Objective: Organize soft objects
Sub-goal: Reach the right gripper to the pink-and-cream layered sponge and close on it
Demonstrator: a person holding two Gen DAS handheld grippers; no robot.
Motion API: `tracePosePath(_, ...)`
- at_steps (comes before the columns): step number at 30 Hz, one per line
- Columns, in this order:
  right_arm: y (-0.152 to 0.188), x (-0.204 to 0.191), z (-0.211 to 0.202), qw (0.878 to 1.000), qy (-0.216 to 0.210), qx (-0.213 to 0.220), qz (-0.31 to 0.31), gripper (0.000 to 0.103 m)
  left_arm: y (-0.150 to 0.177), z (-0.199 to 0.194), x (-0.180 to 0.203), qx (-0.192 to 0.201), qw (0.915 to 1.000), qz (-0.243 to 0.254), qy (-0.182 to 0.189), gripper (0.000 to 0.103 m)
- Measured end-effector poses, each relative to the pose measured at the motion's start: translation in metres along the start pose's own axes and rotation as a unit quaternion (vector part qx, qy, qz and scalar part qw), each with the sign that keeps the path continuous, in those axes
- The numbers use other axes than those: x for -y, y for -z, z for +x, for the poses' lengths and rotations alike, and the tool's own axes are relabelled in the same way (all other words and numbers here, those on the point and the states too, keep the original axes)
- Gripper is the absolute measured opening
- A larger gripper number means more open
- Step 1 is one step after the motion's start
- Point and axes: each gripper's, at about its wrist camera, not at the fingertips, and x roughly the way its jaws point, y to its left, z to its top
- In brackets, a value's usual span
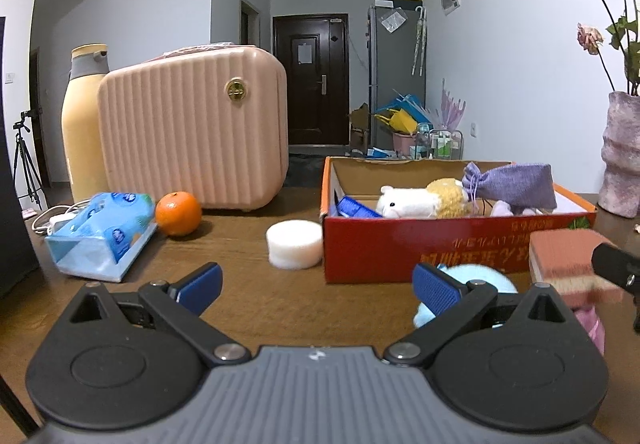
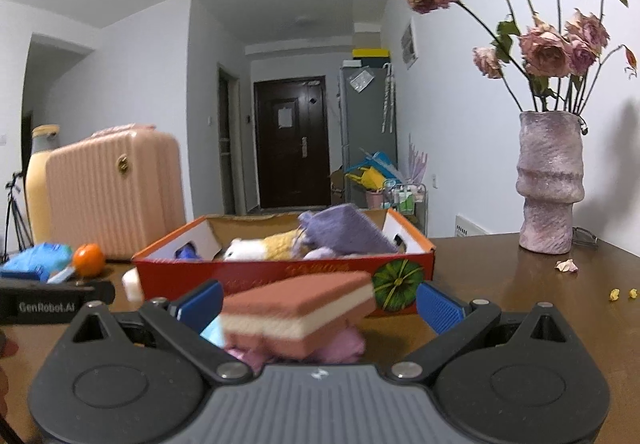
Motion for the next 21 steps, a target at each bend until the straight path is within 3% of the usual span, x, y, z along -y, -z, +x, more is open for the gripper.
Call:
tracePosePath(4, 0.007, -0.014, -0.008, 1.0, -0.005, -0.026, -0.013, 0.103, 0.005, -0.011, -0.011, -0.005, 1.0, 0.004, 0.005, 0.103)
tracePosePath(9, 0.012, -0.033, -0.006, 0.997, 0.018, -0.068, -0.026, 0.103, 0.011, -0.02, -0.023, -0.019, 0.9996, 0.012, 0.02, 0.103)
tracePosePath(16, 0.014, -0.035, 0.021, 0.99, 0.039, -0.135, 0.01, 0.103, 0.014, -0.023, -0.032, -0.028, 0.9991, 0.011, 0.03, 0.103)
tracePosePath(21, 0.014, -0.038, 0.039, 0.986, 0.054, -0.154, 0.022, 0.098, 0.015, -0.024, -0.029, -0.03, 0.9987, 0.015, 0.039, 0.103)
